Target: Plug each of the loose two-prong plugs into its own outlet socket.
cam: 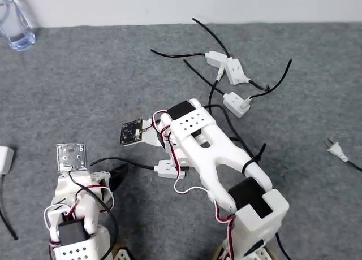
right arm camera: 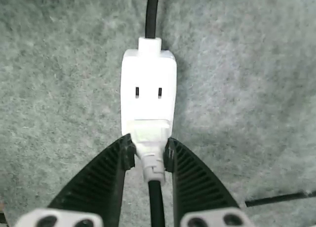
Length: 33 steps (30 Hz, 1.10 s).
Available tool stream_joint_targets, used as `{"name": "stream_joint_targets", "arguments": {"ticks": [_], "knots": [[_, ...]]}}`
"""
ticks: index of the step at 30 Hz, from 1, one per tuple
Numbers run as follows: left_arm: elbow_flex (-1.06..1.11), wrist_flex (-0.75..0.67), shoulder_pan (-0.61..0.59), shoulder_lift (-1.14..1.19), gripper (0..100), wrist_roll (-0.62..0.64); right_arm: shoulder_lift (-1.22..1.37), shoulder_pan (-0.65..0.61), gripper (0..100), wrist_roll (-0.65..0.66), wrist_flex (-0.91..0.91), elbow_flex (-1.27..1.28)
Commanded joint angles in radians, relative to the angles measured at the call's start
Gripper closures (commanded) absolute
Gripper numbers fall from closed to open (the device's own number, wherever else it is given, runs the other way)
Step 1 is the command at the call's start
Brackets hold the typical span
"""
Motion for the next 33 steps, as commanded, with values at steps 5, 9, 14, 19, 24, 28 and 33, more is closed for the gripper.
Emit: {"name": "stream_joint_targets", "arguments": {"ticks": [5, 9, 14, 19, 24, 28, 33], "knots": [[-0.008, 0.006, -0.006, -0.011, 58, -0.009, 0.074, 0.004, 99.1, -0.012, -0.044, -0.044], [-0.008, 0.005, -0.006, -0.011, 58, -0.009, 0.157, -0.013, 99.0, -0.012, -0.05, -0.044], [-0.008, 0.005, -0.006, -0.011, 58, -0.009, 0.186, -0.024, 99.0, -0.06, -0.094, -0.046], [-0.008, 0.005, -0.006, -0.011, 58, -0.009, 0.183, -0.031, 99.0, -0.061, -0.09, -0.046], [-0.008, 0.002, -0.008, -0.012, 58, -0.009, 0.176, -0.033, 98.4, -0.06, -0.056, -0.051], [-0.01, 0.0, -0.009, -0.014, 58, -0.02, 0.111, -0.056, 85.7, -0.068, -0.018, -0.051], [-0.012, -0.037, -0.11, -0.015, 58, -0.021, 0.028, -0.081, 76.3, -0.091, -0.008, -0.046]]}}
